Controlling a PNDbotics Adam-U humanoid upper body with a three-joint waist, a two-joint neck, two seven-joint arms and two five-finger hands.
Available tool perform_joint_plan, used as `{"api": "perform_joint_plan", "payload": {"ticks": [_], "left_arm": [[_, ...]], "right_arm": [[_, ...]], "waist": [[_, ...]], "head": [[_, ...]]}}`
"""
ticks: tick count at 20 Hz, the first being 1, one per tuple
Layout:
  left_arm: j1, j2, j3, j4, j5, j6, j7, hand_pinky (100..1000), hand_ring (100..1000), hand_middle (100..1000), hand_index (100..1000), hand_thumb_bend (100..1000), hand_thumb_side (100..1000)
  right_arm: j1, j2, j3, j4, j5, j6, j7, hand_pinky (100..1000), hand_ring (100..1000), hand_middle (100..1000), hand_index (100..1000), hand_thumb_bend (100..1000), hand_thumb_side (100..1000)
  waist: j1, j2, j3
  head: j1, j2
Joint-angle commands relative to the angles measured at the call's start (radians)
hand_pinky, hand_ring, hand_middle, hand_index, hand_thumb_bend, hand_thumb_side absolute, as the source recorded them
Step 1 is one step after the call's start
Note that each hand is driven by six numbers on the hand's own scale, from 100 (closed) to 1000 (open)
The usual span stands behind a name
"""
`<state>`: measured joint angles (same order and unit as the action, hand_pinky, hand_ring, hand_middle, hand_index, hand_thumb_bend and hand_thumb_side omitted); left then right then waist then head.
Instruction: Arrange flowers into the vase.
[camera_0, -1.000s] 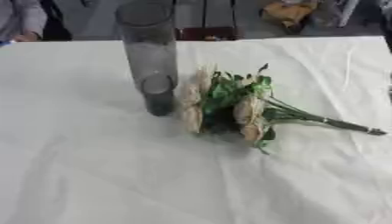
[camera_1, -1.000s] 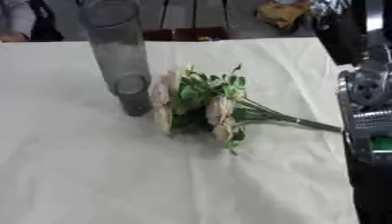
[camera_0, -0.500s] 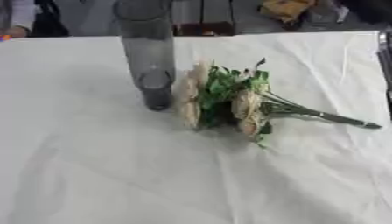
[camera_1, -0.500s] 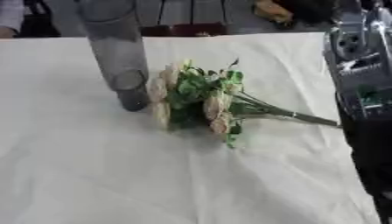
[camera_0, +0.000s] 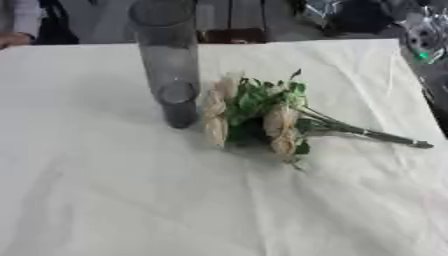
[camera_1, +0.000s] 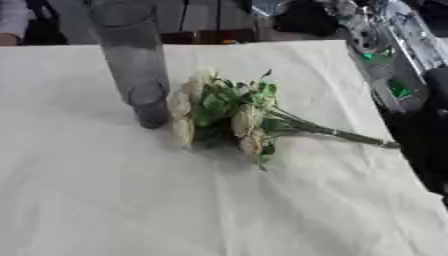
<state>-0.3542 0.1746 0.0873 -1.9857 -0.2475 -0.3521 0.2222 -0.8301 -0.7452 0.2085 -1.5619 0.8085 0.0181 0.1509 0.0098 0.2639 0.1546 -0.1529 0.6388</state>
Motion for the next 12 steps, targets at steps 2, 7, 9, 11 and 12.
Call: {"api": "perform_joint_plan", "payload": {"ticks": [2, 7, 9, 11, 12], "left_arm": [[-0.006, 0.016, -0.003, -0.014, 0.003, 0.0, -0.004, 722, 889, 953, 959, 100, 1000], [-0.004, 0.015, -0.003, -0.014, 0.005, 0.0, -0.004, 722, 889, 953, 959, 100, 1000], [-0.005, 0.016, -0.003, -0.014, 0.005, 0.0, -0.004, 722, 889, 953, 959, 100, 1000], [-0.004, 0.016, -0.003, -0.014, 0.005, 0.0, -0.004, 722, 889, 953, 959, 100, 1000], [-0.004, 0.016, -0.003, -0.014, 0.005, 0.001, -0.004, 722, 889, 953, 959, 100, 1000]], "right_arm": [[-0.01, -0.076, 0.021, 0.093, -0.003, -0.023, 0.062, 826, 995, 898, 1000, 664, 761], [-0.003, -0.085, 0.012, 0.19, -0.045, -0.055, 0.136, 846, 1000, 927, 1000, 685, 647], [0.008, -0.09, 0.011, 0.202, -0.062, -0.06, 0.166, 857, 1000, 929, 1000, 693, 595], [0.02, -0.097, 0.007, 0.205, -0.085, -0.056, 0.196, 864, 1000, 932, 1000, 704, 557], [0.027, -0.101, 0.005, 0.203, -0.096, -0.051, 0.211, 864, 1000, 930, 1000, 698, 574]], "waist": [[-0.003, -0.022, 0.0], [-0.003, -0.022, -0.002], [-0.002, -0.021, -0.002], [-0.002, -0.021, -0.003], [-0.002, -0.02, -0.003]], "head": [[0.001, -0.016], [0.005, -0.026], [0.006, -0.029], [0.005, -0.032], [0.005, -0.033]]}}
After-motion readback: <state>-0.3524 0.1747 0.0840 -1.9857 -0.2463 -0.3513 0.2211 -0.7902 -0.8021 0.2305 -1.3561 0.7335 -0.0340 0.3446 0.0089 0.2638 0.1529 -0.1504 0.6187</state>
